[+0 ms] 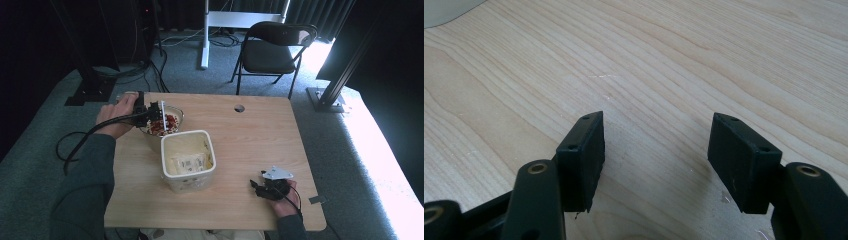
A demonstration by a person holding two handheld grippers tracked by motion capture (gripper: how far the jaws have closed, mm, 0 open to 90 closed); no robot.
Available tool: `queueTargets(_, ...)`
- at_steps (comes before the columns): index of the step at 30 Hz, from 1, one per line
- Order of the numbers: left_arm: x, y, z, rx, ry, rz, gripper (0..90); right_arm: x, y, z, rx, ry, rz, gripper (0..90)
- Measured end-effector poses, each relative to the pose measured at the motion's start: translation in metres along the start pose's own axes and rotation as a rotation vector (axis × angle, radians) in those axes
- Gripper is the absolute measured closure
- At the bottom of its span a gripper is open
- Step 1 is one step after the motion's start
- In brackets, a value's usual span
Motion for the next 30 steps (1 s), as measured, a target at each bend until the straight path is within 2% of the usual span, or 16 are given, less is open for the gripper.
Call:
queueTargets(1,-0.001,0.001,0.003,-0.006,0.006,-0.001,35.7,0.0,0.0,0.0,0.0,0.001,-0.001,39.2)
queueTargets(3,-0.001,0.0,0.005,-0.004,-0.013,0.0,35.7,0.0,0.0,0.0,-0.002,0.003,-0.002,39.2)
queueTargets(5,-0.003,-0.003,-0.001,0.014,-0.011,-0.006,35.7,0.001,0.0,0.0,-0.002,0.001,-0.001,39.1)
queueTargets(9,-0.004,-0.009,-0.016,0.046,0.021,-0.019,35.7,0.001,0.0,0.0,0.0,0.002,0.004,39.2)
queueTargets(15,-0.003,-0.002,0.006,-0.005,0.008,-0.009,35.7,0.001,-0.001,0.001,-0.002,0.005,0.003,39.2)
queueTargets(18,-0.005,-0.007,-0.007,0.03,0.016,-0.019,35.7,0.002,0.0,0.001,-0.003,0.005,0.004,39.2)
queueTargets(20,-0.005,-0.011,-0.018,0.049,0.044,-0.029,35.7,0.002,0.0,0.0,-0.003,0.005,0.006,39.1)
queueTargets(23,-0.004,-0.011,-0.021,0.051,0.058,-0.029,35.7,0.002,0.0,0.0,-0.002,0.005,0.008,39.1)
queueTargets(27,-0.003,-0.002,0.0,-0.001,0.031,-0.013,35.7,0.001,-0.001,0.001,-0.001,0.005,0.006,39.1)
queueTargets(30,-0.003,-0.005,-0.003,0.009,0.035,-0.017,35.7,0.002,-0.001,0.001,-0.002,0.005,0.005,39.1)
Point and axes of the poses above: each handheld gripper's, and its own axes: y roughly backward along the jaws, z roughly out of its top, x roughly to its left, the point moved 10 cm from there along -y, roughly forward along the jaws, and after that the axes turned 4 degrees about y, right-handed, at the moved point
